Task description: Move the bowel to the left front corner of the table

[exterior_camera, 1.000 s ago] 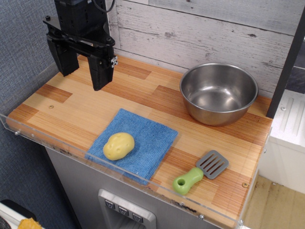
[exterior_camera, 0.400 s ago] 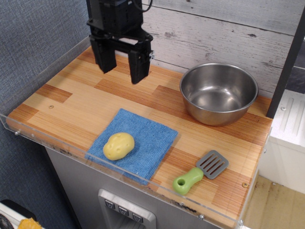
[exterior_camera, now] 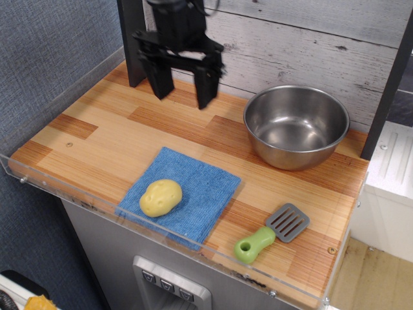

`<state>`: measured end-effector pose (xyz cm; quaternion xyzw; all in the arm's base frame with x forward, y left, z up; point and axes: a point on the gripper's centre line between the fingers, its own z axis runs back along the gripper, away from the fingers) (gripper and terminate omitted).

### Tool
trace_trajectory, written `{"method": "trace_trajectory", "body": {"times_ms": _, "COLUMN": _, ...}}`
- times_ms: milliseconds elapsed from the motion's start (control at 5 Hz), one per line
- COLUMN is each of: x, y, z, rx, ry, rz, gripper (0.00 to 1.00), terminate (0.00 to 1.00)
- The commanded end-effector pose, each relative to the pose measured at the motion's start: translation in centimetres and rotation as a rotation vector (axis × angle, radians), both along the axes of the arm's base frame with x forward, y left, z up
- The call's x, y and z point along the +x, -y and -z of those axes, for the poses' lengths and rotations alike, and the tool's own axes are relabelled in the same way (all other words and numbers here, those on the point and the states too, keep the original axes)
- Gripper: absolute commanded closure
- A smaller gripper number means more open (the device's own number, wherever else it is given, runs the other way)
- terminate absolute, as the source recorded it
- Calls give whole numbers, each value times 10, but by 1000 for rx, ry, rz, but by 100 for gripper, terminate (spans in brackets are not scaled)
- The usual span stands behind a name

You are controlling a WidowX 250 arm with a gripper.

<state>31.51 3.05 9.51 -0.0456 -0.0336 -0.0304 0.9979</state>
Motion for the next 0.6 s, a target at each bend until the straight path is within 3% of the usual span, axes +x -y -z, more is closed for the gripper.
{"method": "trace_trajectory", "body": {"times_ms": 0, "x": 26, "y": 30, "z": -1, "rx": 58, "ry": 123, "rz": -70, "gripper": 0, "terminate": 0}}
{"method": "trace_trajectory", "body": {"times_ms": 400, "x": 44, "y": 49, "z": 15, "rx": 83, "ry": 155, "rz": -68, "gripper": 0, "terminate": 0}}
